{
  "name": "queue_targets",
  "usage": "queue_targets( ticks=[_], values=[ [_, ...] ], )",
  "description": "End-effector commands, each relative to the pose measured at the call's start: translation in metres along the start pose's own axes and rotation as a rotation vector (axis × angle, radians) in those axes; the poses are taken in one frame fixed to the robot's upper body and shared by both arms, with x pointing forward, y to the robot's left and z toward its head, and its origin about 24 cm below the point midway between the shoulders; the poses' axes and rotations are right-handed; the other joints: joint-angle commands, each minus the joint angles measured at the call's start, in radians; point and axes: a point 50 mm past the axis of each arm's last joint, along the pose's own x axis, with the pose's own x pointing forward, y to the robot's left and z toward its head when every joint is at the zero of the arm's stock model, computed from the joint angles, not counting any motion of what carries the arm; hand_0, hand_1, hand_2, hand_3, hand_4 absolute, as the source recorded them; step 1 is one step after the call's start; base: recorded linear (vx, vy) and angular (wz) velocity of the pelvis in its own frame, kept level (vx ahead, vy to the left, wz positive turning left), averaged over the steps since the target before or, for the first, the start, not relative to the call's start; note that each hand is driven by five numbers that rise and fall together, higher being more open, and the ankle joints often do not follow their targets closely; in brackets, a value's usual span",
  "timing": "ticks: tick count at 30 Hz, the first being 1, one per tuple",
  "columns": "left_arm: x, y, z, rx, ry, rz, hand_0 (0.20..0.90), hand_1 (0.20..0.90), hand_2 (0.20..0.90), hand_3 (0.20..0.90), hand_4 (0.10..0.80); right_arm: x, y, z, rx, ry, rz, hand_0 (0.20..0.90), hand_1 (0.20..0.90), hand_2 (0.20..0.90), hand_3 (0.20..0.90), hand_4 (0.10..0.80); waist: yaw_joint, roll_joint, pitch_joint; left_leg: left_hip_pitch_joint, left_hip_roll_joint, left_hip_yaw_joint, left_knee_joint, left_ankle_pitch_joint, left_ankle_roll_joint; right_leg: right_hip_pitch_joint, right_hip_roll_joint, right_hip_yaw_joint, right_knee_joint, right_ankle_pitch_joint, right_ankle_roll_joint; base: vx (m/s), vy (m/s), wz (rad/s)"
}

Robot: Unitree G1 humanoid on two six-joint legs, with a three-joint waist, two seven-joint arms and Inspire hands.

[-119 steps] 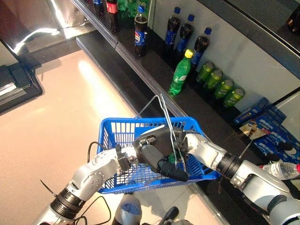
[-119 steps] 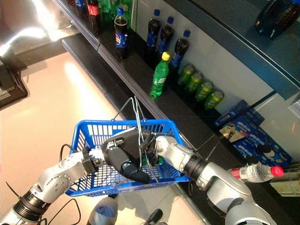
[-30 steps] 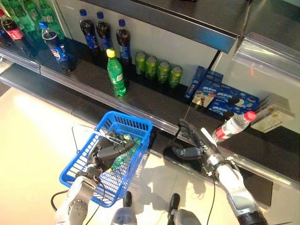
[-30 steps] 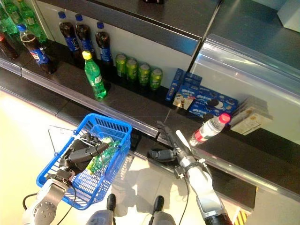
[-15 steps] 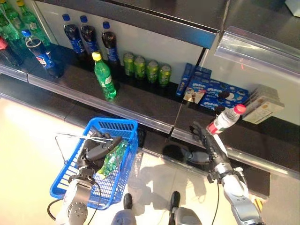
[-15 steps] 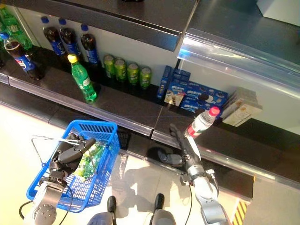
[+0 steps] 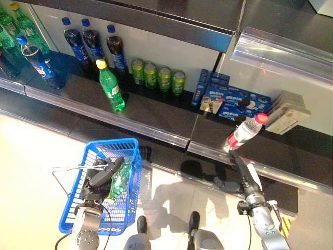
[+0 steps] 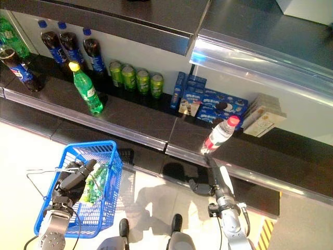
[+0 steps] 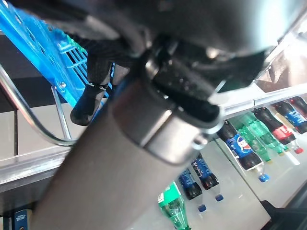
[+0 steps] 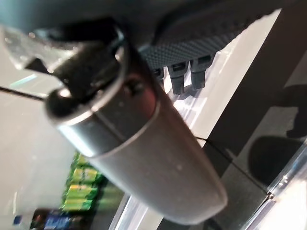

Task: Pick up the drink and place into the basket.

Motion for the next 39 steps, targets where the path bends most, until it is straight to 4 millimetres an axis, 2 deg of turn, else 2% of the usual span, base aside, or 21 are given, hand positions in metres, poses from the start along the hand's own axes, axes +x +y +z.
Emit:
queue_targets(
  ticks=[1, 11, 12, 16, 20, 22, 23, 25, 26, 28, 34, 39],
  values=[
    [0.017, -0.025, 0.088, 0.035, -0.526, -0.152, 0.300, 0.300, 0.300, 0.200, 0.100, -0.012, -0.014, -0.014, -0.086, -0.010, -0.038, 0.900, 0.900, 0.900, 0.900, 0.800, -0.006, 0.071, -0.263, 0.002, -0.005, -0.031, -0.003, -0.067, -0.002, 0.070, -0.024, 0.004, 0.000, -0.065, 0.046, 0.000, 0.000, 0.00],
    [0.020, 0.015, 0.072, 0.027, -0.450, 0.076, 0.300, 0.300, 0.300, 0.200, 0.100, -0.024, -0.012, -0.047, -0.083, 0.152, -0.089, 0.900, 0.900, 0.900, 0.900, 0.800, -0.018, 0.081, -0.264, 0.011, -0.007, -0.023, -0.003, -0.074, -0.005, 0.075, -0.024, 0.003, 0.002, -0.070, 0.047, -0.004, 0.007, -0.05],
    [0.018, 0.029, 0.062, 0.015, -0.420, 0.134, 0.300, 0.300, 0.300, 0.200, 0.100, -0.030, -0.012, -0.058, -0.047, 0.212, -0.116, 0.900, 0.900, 0.900, 0.900, 0.800, -0.021, 0.083, -0.264, 0.012, -0.007, -0.022, -0.003, -0.076, -0.005, 0.074, -0.022, 0.005, 0.003, -0.071, 0.046, -0.001, 0.008, -0.06],
    [0.015, 0.042, 0.050, -0.009, -0.375, 0.206, 0.300, 0.300, 0.300, 0.200, 0.100, -0.036, -0.013, -0.072, 0.007, 0.298, -0.145, 0.900, 0.900, 0.900, 0.900, 0.800, -0.019, 0.085, -0.263, 0.013, -0.008, -0.022, -0.003, -0.078, -0.006, 0.074, -0.021, 0.003, 0.003, -0.072, 0.044, -0.001, 0.003, -0.01],
    [0.004, 0.073, 0.022, -0.072, -0.261, 0.354, 0.300, 0.300, 0.300, 0.200, 0.100, -0.052, -0.012, -0.101, 0.063, 0.460, -0.177, 0.900, 0.900, 0.900, 0.900, 0.800, -0.008, 0.090, -0.264, 0.016, -0.009, -0.026, -0.003, -0.080, -0.006, 0.078, -0.016, 0.001, 0.002, -0.076, 0.040, 0.000, 0.000, 0.00],
    [-0.006, 0.089, 0.005, -0.046, -0.178, 0.421, 0.300, 0.300, 0.300, 0.200, 0.100, -0.063, -0.010, -0.117, 0.091, 0.554, -0.190, 0.900, 0.900, 0.900, 0.900, 0.800, -0.001, 0.089, -0.265, 0.015, -0.008, -0.028, -0.003, -0.077, -0.006, 0.079, -0.013, -0.003, 0.002, -0.077, 0.037, 0.000, 0.000, 0.00],
    [-0.006, 0.089, 0.005, -0.046, -0.178, 0.421, 0.300, 0.300, 0.300, 0.200, 0.100, -0.063, -0.010, -0.117, 0.092, 0.553, -0.190, 0.900, 0.900, 0.900, 0.900, 0.800, 0.000, 0.089, -0.265, 0.015, -0.008, -0.028, -0.003, -0.077, -0.006, 0.079, -0.013, -0.003, 0.002, -0.077, 0.037, 0.000, 0.000, 0.00],
    [-0.016, 0.102, -0.012, 0.001, -0.064, 0.502, 0.300, 0.300, 0.300, 0.200, 0.100, -0.076, -0.009, -0.131, 0.107, 0.668, -0.183, 0.900, 0.900, 0.900, 0.900, 0.800, 0.006, 0.088, -0.265, 0.015, -0.006, -0.030, -0.003, -0.076, -0.006, 0.081, -0.009, -0.006, 0.002, -0.077, 0.034, -0.010, -0.033, 0.00],
    [-0.017, 0.102, -0.013, 0.006, -0.055, 0.506, 0.300, 0.300, 0.300, 0.200, 0.100, -0.077, -0.009, -0.132, 0.109, 0.677, -0.181, 0.900, 0.900, 0.900, 0.900, 0.800, 0.006, 0.088, -0.265, 0.015, -0.006, -0.029, -0.003, -0.076, -0.006, 0.080, -0.008, -0.006, 0.002, -0.078, 0.034, -0.004, -0.037, 0.00],
    [-0.030, 0.115, -0.026, 0.052, 0.046, 0.548, 0.300, 0.300, 0.300, 0.200, 0.100, -0.091, -0.007, -0.144, 0.128, 0.776, -0.169, 0.900, 0.900, 0.900, 0.900, 0.800, 0.010, 0.088, -0.266, 0.016, -0.005, -0.032, -0.003, -0.075, -0.006, 0.081, -0.003, -0.003, 0.002, -0.080, 0.030, 0.000, -0.018, 0.00],
    [-0.045, 0.127, -0.046, 0.109, 0.208, 0.588, 0.300, 0.300, 0.300, 0.200, 0.100, -0.110, -0.002, -0.160, 0.153, 0.972, -0.097, 0.900, 0.900, 0.900, 0.900, 0.800, 0.017, 0.088, -0.257, 0.021, 0.000, -0.042, -0.003, -0.074, -0.008, 0.084, 0.010, 0.001, 0.006, -0.089, 0.020, 0.005, -0.025, 0.01],
    [-0.043, 0.123, -0.053, 0.122, 0.258, 0.557, 0.300, 0.300, 0.300, 0.200, 0.100, -0.111, -0.001, -0.161, 0.166, 0.997, -0.087, 0.900, 0.900, 0.900, 0.900, 0.800, 0.019, 0.090, -0.251, 0.026, 0.005, -0.045, -0.003, -0.073, -0.010, 0.089, 0.017, 0.006, 0.009, -0.094, 0.014, 0.029, -0.040, 0.11]
  ],
)
